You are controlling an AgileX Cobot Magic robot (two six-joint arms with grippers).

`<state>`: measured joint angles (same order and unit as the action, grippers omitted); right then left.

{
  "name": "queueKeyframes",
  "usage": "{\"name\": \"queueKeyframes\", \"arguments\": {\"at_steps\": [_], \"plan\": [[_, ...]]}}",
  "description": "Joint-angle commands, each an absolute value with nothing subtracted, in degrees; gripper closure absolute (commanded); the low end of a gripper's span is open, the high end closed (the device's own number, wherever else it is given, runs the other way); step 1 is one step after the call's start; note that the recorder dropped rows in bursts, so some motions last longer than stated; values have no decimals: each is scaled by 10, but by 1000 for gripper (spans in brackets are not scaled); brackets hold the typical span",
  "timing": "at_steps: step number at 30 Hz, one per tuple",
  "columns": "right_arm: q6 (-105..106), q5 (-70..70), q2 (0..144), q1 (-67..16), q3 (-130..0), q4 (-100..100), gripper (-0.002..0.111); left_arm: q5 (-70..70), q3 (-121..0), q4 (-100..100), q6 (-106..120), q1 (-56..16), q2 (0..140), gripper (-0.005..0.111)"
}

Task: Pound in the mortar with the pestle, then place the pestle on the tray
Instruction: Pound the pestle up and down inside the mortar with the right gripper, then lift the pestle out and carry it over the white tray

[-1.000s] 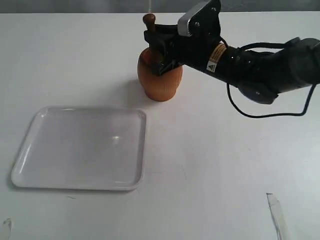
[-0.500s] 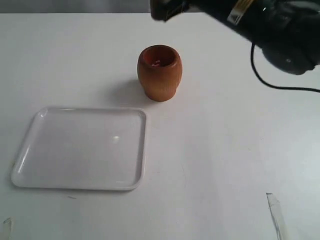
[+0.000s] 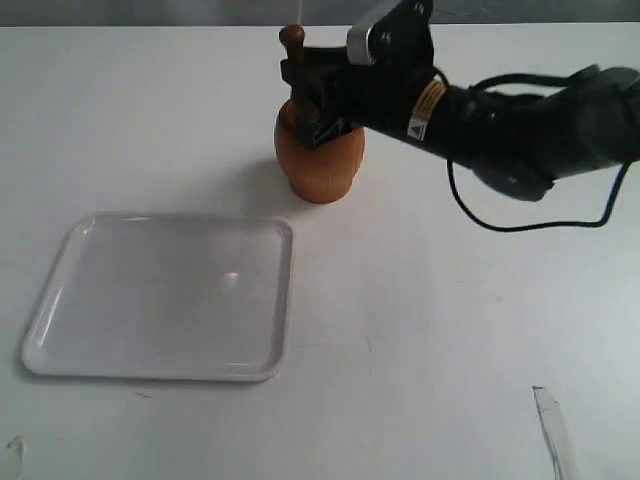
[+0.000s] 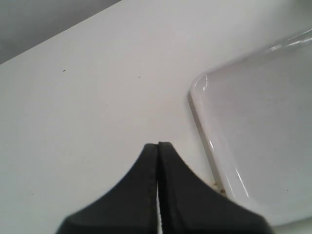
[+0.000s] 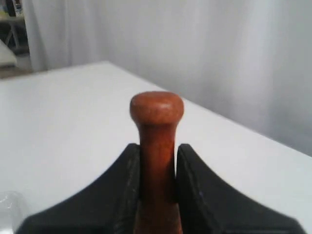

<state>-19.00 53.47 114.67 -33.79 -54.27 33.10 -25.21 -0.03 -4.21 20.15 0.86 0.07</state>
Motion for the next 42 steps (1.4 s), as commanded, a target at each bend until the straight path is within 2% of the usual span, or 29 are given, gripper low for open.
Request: {"name": "queueKeyframes", "arguments": {"at_steps": [1,6,11,18,28,31,32,35,37,42], "plan": [[-192,550,1187,-341,-541,339,108,-250,0,-38,197,4,0,107],[-174,579,1120,-341,-541,315,108,-250,0,-38,197,4,0,107],[-145,512,995,-341,-541,311,108,-250,0,-38,197,4,0,107],[-156,298,850,-369,-541,409,108,-250,0,-38,197,4,0,107],[-148,-77,823,-537,-543,547,108,-250,0,-38,197,4,0,107],[-107,-216,860,-588,-583,428,108,-250,0,-38,197,4,0,107],[-36,-254,875,-595,-604,355,108,-250,0,-38,197,4,0,107],[348,-460,947,-601,-713,-60,108,-250,0,-38,197,4,0,107],[442,-516,996,-609,-768,-160,108,-250,0,-38,197,4,0,107],[448,-569,1150,-640,-913,-125,108,-250,0,-38,197,4,0,107]]}}
